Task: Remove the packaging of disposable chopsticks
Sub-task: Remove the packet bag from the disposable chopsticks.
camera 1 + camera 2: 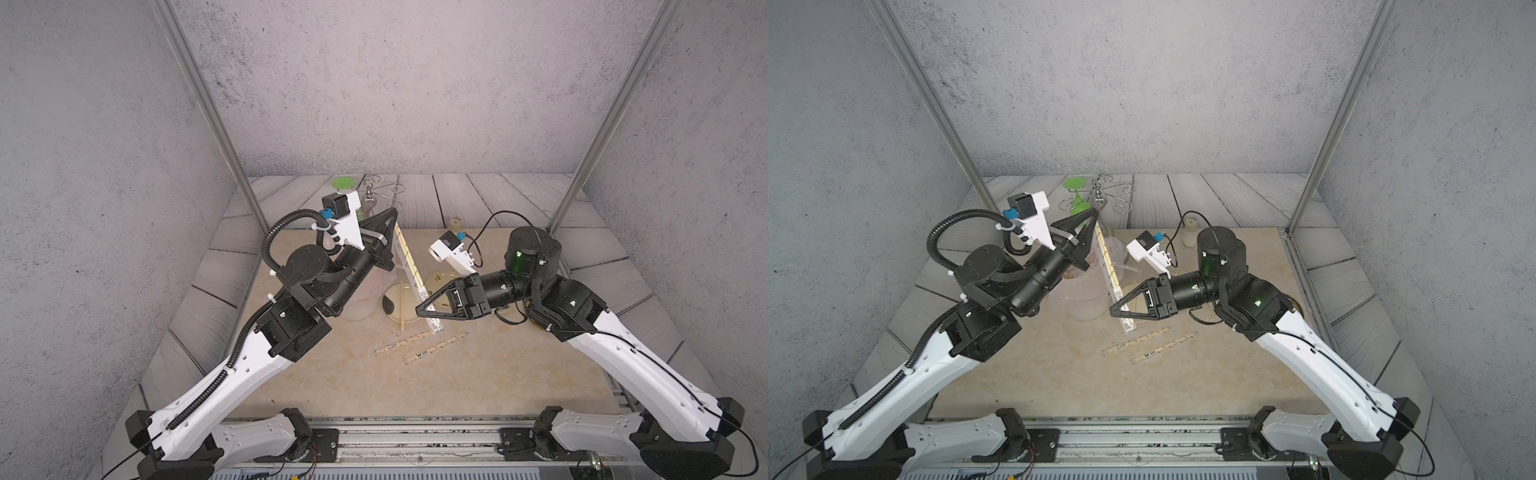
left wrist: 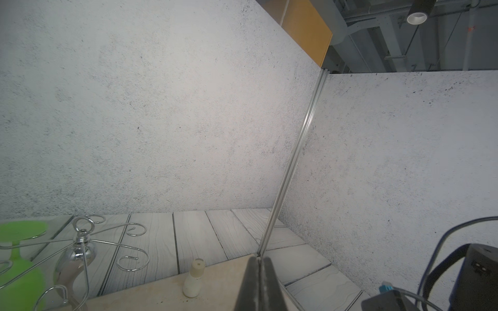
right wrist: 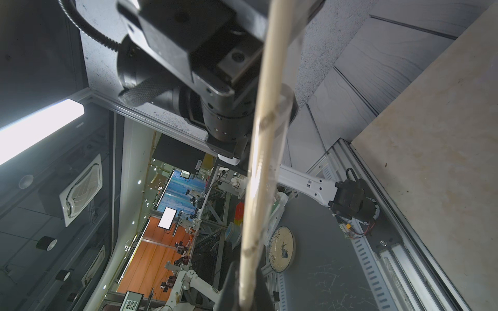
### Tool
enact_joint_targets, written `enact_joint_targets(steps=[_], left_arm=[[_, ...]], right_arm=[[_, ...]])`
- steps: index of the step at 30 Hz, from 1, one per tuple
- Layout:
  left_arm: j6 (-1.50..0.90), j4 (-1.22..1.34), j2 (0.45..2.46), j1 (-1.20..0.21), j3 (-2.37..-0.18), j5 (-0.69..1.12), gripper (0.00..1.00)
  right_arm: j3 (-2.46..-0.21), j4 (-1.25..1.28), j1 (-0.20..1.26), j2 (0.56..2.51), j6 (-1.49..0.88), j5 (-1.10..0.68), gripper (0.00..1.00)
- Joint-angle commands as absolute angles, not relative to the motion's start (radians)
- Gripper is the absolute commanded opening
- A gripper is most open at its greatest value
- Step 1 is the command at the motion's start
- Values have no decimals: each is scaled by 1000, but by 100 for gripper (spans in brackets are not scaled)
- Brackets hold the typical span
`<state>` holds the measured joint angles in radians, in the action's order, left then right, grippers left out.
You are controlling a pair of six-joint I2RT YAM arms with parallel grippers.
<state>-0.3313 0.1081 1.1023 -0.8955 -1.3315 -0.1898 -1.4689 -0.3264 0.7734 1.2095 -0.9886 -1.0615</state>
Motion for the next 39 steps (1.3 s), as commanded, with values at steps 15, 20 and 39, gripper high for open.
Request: enact_joint_targets(steps=[15, 20, 39], left_arm=[[-358, -133, 1100, -1059, -1299, -35, 0], [-348, -145, 1108, -1101, -1319, -51, 0], [-327, -123, 1004, -1099, -1343, -90, 0]], right_arm=[[-1575, -108, 697, 1281, -848, -765, 0], [-1565, -102, 697, 1284, -845, -760, 0], [-1464, -254, 697, 1190, -617, -681, 0]])
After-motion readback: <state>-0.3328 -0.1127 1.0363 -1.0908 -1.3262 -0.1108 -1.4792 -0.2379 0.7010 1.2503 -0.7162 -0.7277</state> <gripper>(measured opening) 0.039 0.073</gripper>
